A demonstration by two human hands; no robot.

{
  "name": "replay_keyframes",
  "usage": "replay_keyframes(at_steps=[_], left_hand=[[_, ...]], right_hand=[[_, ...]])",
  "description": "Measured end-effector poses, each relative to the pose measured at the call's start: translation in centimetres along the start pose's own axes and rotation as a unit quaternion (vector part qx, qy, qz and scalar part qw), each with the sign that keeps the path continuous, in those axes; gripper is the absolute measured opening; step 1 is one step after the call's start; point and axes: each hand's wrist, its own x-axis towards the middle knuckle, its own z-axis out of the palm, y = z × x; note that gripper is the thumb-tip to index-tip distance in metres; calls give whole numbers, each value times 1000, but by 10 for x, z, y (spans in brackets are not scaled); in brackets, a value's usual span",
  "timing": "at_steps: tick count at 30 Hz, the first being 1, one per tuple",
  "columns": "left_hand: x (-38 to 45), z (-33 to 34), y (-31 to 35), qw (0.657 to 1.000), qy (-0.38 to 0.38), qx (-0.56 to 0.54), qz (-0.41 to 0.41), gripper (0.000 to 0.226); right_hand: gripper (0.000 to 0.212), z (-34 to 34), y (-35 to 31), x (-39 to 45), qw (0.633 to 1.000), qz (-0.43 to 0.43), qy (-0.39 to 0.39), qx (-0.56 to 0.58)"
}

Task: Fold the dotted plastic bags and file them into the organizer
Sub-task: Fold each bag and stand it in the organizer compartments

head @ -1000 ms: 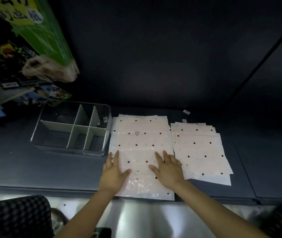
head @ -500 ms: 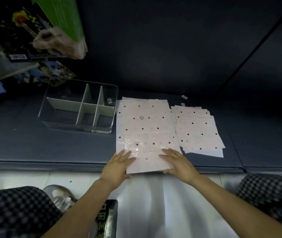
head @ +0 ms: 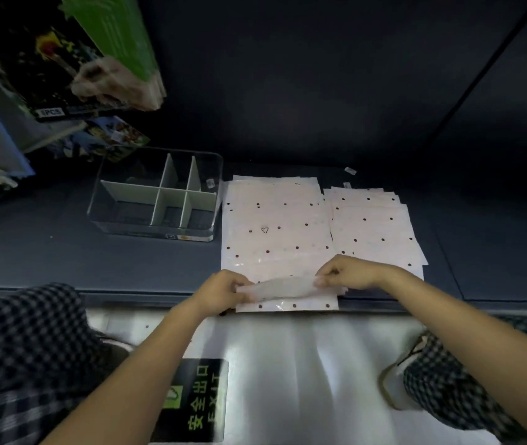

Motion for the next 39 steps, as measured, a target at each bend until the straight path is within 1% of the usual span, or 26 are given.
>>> replay_keyframes(at_steps=[1, 2, 3, 5, 7, 8, 10, 11, 12, 13, 15, 17, 18, 21, 24, 25, 26, 28, 29, 31, 32, 33, 34, 36, 38, 39], left_hand=[[1, -7, 5, 999, -18, -33, 7, 5], [2, -13, 10, 998, -24, -60, 14, 12], [4, -19, 15, 996, -13, -90, 20, 16], [13, -26, 20, 984, 64, -163, 20, 13], [22, -27, 22, 962, 195, -192, 11, 15], [26, -26, 23, 948, 264, -180, 14, 19], [30, -22, 25, 925, 364, -101, 33, 25], [32, -19, 24, 916, 394, -47, 53, 26], [35, -15, 21, 910, 407, 1, 77, 26], [37, -9, 18, 908, 404, 48, 102, 25], [41, 6, 11, 907, 369, 133, 153, 26], [43, 21, 5, 909, 308, 208, 188, 33], [43, 28, 0, 910, 275, 242, 193, 38], [42, 41, -13, 913, 192, 316, 174, 55], [42, 43, -21, 902, 133, 391, 126, 66], [42, 44, -23, 898, 118, 409, 109, 66], [42, 45, -25, 902, 93, 411, 98, 66], [44, 48, -31, 911, 73, 392, 101, 67], [45, 48, -33, 917, 73, 380, 100, 68], [45, 49, -34, 917, 72, 380, 97, 67], [45, 49, -34, 916, 70, 383, 96, 66], [45, 48, -33, 916, 68, 384, 95, 66], [45, 48, -33, 915, 67, 386, 95, 66], [46, 47, -34, 913, 69, 391, 95, 63], [48, 45, -34, 913, 68, 389, 101, 60], [48, 44, -34, 913, 67, 389, 104, 60]], right_hand=[[38, -10, -5, 0, 1000, -1, -22, 1], [36, -20, -9, 2, 999, -3, -32, 1], [34, -29, -12, 4, 1000, -5, -29, -1], [25, -46, -17, 14, 1000, -9, 14, -7], [13, -59, -20, 28, 998, -16, 67, -6], [11, -64, -21, 37, 995, -22, 94, -8], [10, -73, -19, 57, 988, -28, 147, -25], [9, -76, -17, 68, 984, -29, 170, -33], [10, -79, -16, 78, 981, -29, 188, -40], [12, -82, -13, 89, 978, -24, 200, -51], [14, -85, -7, 110, 974, 0, 213, -82], [13, -86, 1, 126, 971, 34, 216, -99], [14, -84, 4, 132, 970, 47, 218, -97], [16, -79, 11, 144, 963, 60, 246, -91], [17, -73, 14, 151, 953, 61, 279, -106], [17, -71, 15, 153, 951, 65, 282, -108], [17, -70, 16, 155, 950, 69, 284, -108], [19, -68, 16, 157, 946, 76, 295, -108], [21, -67, 16, 156, 939, 74, 315, -115], [26, -56, 12, 149, 909, 50, 392, -129], [28, -46, 8, 142, 894, 21, 428, -131], [30, -32, 4, 135, 887, -18, 441, -137], [33, -16, 0, 127, 889, -63, 427, -154], [41, 23, -7, 112, 907, -134, 343, -205], [52, 58, -9, 101, 920, -160, 255, -253], [59, 71, -7, 98, 921, -152, 229, -277]])
